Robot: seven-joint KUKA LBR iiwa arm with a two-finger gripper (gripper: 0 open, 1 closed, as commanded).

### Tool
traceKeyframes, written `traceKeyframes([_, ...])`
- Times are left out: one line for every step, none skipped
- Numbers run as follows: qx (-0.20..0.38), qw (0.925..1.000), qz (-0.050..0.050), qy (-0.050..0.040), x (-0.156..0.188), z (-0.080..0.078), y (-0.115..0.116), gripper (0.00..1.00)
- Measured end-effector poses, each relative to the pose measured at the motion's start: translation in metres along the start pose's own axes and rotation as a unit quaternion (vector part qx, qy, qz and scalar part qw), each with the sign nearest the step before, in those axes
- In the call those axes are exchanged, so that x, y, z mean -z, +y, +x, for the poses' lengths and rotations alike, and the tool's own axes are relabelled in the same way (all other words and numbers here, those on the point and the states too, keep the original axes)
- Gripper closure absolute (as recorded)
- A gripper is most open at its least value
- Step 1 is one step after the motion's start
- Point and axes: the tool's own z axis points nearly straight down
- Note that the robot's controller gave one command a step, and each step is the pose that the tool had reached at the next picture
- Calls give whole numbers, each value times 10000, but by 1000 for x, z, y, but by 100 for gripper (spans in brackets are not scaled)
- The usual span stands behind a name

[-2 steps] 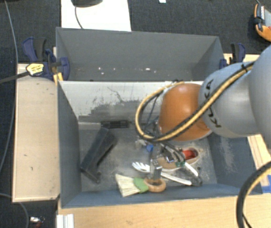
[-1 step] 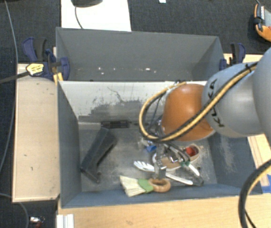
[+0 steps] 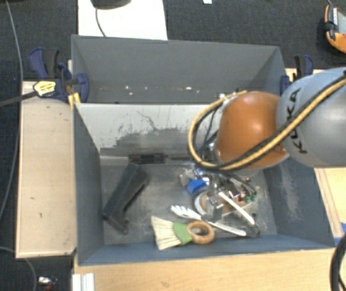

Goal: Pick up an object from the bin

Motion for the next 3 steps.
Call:
traceKeyframes([82,10000,-8,-3,-22,-9,5,0])
traceKeyframes([331,9994,11,-31,-11,1,-14,0])
traceKeyframes([-981,9952,-10,-18,-38,8,-12,0])
